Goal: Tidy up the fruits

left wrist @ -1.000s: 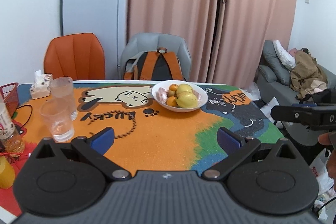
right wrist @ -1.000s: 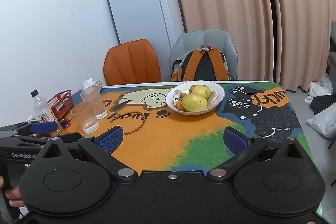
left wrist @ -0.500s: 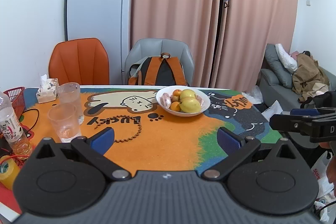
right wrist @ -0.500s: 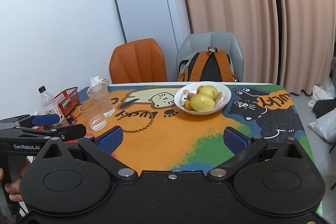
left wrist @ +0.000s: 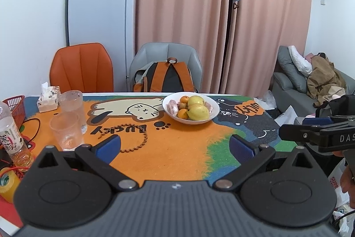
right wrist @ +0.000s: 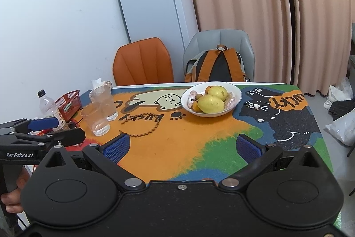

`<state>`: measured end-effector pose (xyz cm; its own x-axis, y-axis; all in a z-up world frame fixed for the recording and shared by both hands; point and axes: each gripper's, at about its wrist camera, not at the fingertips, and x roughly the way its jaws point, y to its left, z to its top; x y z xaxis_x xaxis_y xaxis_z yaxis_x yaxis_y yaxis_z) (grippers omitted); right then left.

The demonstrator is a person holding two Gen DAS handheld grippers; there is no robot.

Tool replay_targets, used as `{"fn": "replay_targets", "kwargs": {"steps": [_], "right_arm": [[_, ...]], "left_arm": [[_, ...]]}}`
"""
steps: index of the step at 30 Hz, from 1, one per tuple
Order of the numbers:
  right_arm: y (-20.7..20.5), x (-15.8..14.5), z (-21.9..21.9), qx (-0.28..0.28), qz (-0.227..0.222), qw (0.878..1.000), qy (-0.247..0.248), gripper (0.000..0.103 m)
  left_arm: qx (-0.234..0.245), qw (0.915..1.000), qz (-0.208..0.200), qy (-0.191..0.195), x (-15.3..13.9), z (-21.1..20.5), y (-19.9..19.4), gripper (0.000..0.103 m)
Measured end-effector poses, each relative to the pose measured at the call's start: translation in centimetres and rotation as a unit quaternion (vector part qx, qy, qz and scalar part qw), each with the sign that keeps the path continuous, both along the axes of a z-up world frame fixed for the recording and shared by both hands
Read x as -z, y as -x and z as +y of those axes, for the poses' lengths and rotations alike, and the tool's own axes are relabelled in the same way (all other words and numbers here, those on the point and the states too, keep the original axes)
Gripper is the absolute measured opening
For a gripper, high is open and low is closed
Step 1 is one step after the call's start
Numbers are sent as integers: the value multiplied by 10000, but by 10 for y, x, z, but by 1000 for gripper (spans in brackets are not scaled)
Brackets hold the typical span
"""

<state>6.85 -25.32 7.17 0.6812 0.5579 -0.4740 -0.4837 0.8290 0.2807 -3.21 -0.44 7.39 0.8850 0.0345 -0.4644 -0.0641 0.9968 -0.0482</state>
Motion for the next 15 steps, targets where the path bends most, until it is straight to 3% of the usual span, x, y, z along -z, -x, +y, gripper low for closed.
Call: {"fn": "replay_targets", "kwargs": {"steps": [15], "right_arm": [[2,-3,4,-41,-12,10000,84,103]], "left_arm": [[-6,10000,-8,-37,-2,-1,2,103]]}}
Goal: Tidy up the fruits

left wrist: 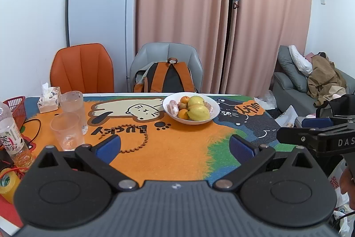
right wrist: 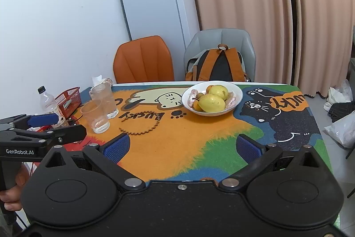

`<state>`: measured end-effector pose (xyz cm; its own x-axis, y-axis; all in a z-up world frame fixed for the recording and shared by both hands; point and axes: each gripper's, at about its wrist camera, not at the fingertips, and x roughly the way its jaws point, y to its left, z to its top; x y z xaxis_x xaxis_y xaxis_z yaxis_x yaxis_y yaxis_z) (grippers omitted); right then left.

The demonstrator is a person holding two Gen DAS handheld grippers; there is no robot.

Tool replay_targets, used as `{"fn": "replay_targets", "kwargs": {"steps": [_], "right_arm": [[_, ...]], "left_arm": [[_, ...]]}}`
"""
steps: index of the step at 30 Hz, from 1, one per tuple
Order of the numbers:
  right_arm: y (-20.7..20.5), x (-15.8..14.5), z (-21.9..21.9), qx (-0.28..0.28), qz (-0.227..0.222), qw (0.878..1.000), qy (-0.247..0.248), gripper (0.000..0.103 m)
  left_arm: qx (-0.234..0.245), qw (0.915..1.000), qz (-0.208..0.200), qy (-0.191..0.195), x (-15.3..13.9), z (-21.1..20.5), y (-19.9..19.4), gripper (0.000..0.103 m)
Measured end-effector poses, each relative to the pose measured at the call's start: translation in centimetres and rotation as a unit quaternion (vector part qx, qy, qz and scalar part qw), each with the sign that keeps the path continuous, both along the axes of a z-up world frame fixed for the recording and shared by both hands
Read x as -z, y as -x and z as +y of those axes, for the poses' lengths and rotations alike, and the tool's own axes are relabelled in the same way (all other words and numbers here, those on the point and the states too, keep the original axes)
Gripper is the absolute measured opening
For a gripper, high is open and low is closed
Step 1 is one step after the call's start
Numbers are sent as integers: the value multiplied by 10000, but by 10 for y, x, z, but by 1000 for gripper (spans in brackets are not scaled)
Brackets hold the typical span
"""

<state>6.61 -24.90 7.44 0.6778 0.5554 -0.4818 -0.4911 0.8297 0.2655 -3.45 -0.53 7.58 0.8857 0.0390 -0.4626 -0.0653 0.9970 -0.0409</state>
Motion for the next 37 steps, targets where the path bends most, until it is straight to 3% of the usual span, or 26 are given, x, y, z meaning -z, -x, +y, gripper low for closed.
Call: {"fn": "replay_targets", "kwargs": {"steps": [20,37], "right_arm": [[-2,2,0,12,14,10000,28,103],[-11,21,-4,161,144,9998,46,103]], "left_arm": [[21,10000,48,-16,1,0,-3,103],[-161,9997,136,149,15,8,-10,103]]}}
